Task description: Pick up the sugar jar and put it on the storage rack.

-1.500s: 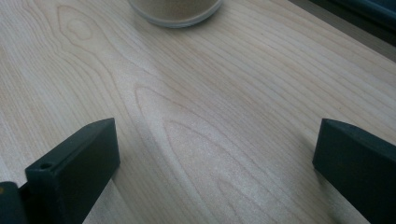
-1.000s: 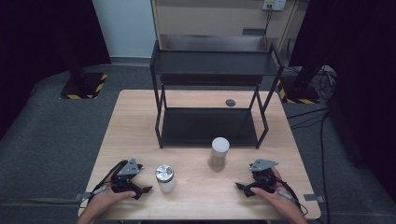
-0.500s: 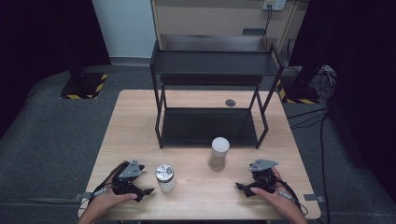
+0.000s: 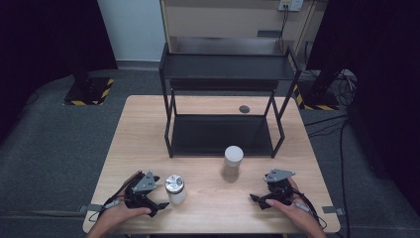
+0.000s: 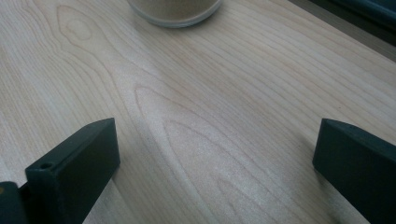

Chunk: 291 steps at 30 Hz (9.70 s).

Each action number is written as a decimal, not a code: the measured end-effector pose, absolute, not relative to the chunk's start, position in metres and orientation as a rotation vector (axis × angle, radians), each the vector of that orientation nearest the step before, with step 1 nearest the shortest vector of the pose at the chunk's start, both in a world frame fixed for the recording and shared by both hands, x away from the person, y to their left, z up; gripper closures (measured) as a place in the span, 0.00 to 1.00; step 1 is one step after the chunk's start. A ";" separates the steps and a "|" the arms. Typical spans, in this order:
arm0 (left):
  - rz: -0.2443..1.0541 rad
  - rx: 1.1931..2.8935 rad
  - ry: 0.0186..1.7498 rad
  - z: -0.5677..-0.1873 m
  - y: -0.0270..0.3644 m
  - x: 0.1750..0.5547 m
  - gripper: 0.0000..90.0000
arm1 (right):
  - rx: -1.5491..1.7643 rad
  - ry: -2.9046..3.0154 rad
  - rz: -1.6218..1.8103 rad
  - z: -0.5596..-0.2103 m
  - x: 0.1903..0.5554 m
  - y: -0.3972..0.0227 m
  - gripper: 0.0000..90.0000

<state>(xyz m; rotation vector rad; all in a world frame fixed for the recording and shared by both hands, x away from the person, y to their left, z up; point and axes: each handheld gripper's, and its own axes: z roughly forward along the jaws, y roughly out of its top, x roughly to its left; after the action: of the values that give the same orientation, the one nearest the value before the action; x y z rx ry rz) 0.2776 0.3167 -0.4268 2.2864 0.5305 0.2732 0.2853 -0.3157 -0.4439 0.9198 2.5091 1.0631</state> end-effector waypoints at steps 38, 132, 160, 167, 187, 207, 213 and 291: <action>0.208 2.182 0.451 -0.444 0.297 0.288 0.33 | 0.922 2.508 1.062 -0.444 0.285 -0.316 0.01; 0.400 2.163 0.319 -0.282 0.239 0.420 0.34 | 0.929 2.506 1.063 -0.444 0.285 -0.315 0.01; 0.441 2.156 0.302 -0.223 0.241 0.419 0.34 | 0.924 2.505 1.062 -0.444 0.285 -0.315 0.01; 0.452 2.160 0.291 -0.210 0.236 0.418 0.34 | 0.927 2.507 1.061 -0.444 0.285 -0.315 0.01; 0.473 2.146 0.281 -0.167 0.237 0.413 0.34 | 0.927 2.507 1.062 -0.444 0.285 -0.315 0.01; 0.516 2.121 0.323 -0.140 0.228 0.412 0.34 | 0.927 2.506 1.063 -0.444 0.285 -0.316 0.01; 0.549 2.123 0.367 -0.134 0.216 0.412 0.34 | 0.927 2.506 1.063 -0.444 0.285 -0.316 0.01; 0.564 1.996 0.876 -0.145 0.153 0.467 0.14 | 0.916 2.514 1.065 -0.444 0.286 -0.317 0.01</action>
<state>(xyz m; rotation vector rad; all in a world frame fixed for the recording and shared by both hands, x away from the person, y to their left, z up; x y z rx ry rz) 0.4674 0.1525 -0.1454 1.9964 0.8759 0.5643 0.2860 -0.3171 -0.4437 0.9157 2.5135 1.0655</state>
